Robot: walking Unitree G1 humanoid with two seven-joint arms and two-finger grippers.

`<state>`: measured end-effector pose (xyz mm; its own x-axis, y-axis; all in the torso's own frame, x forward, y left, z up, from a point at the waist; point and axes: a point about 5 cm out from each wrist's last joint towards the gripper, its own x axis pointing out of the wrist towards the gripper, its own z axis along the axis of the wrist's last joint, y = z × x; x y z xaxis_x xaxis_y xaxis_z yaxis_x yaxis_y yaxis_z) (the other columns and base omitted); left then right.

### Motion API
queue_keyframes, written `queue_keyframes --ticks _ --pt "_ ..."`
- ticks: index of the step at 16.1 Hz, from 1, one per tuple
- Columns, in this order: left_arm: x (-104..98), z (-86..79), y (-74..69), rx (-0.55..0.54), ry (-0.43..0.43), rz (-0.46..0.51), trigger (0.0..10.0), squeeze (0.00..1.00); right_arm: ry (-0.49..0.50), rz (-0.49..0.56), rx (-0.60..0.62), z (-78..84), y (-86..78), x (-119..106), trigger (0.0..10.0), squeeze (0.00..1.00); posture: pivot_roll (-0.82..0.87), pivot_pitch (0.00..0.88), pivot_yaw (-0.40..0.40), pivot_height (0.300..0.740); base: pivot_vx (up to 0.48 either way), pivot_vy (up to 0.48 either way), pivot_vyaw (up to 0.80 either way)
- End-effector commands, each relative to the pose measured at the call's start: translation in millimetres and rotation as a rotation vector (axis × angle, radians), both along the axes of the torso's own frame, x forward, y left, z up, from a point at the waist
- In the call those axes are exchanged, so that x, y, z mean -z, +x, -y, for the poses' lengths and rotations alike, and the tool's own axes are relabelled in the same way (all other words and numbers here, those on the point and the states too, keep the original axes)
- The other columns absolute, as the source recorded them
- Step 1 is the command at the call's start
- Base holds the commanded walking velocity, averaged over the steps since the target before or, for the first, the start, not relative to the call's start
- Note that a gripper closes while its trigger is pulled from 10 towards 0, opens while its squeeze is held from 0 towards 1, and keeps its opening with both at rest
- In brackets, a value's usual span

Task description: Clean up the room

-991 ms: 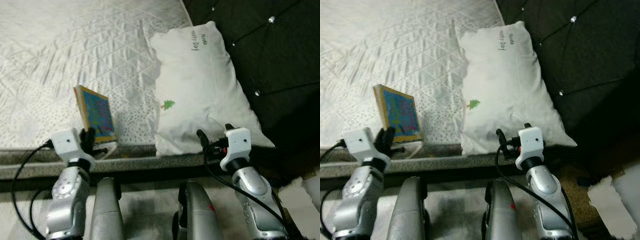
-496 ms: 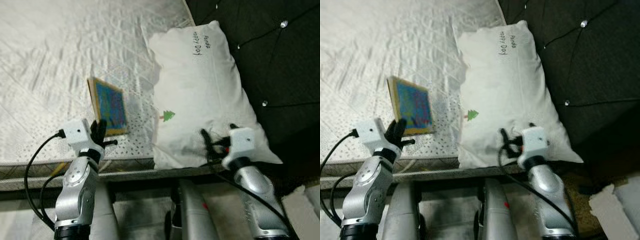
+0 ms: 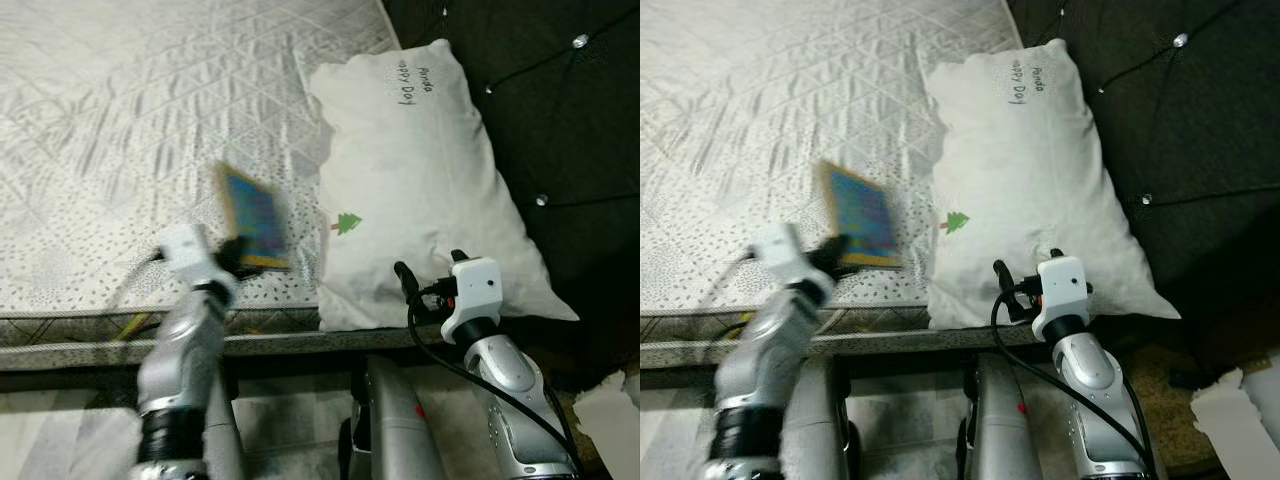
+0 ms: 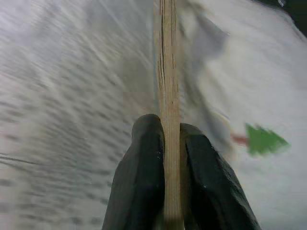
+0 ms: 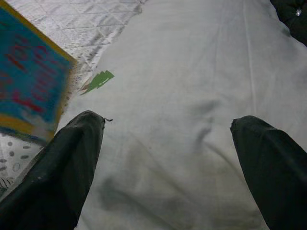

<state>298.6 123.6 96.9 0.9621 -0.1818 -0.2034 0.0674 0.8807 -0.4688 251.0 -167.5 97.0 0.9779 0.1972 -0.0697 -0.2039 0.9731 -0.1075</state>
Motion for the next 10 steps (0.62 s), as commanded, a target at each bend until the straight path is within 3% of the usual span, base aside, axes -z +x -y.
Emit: queue_keyframes --ticks 1,2,5,7,10 --pt "2.4 16.8 1.8 0.068 -0.019 -0.031 10.0 0.0 -0.013 0.007 0.016 4.7 -2.0 -3.7 10.0 0.0 -0.05 0.172 -0.073 0.586 0.0 0.0 0.0" --pt "2.4 26.1 3.4 0.096 -0.035 -0.046 10.0 0.0 -0.016 0.007 0.018 5.1 -2.8 -4.0 10.0 0.0 -0.05 0.173 -0.074 0.586 0.0 0.0 0.0" --pt "7.4 49.8 -10.8 0.166 -0.156 -0.137 10.0 0.0 -0.02 0.005 0.019 5.9 -3.9 -4.1 10.0 0.0 -0.05 0.177 -0.073 0.586 0.0 0.0 0.0" --pt "24.4 42.2 -17.1 0.132 -0.127 -0.268 10.0 0.0 -0.015 0.001 0.018 5.2 -3.6 -3.7 10.0 0.0 -0.05 0.179 -0.075 0.586 0.0 0.0 0.0" --pt "20.4 39.1 -18.5 0.165 -0.138 -0.286 10.0 0.0 -0.012 -0.001 0.015 4.5 -2.7 -3.5 10.0 0.0 -0.04 0.177 -0.075 0.586 0.0 0.0 0.0"
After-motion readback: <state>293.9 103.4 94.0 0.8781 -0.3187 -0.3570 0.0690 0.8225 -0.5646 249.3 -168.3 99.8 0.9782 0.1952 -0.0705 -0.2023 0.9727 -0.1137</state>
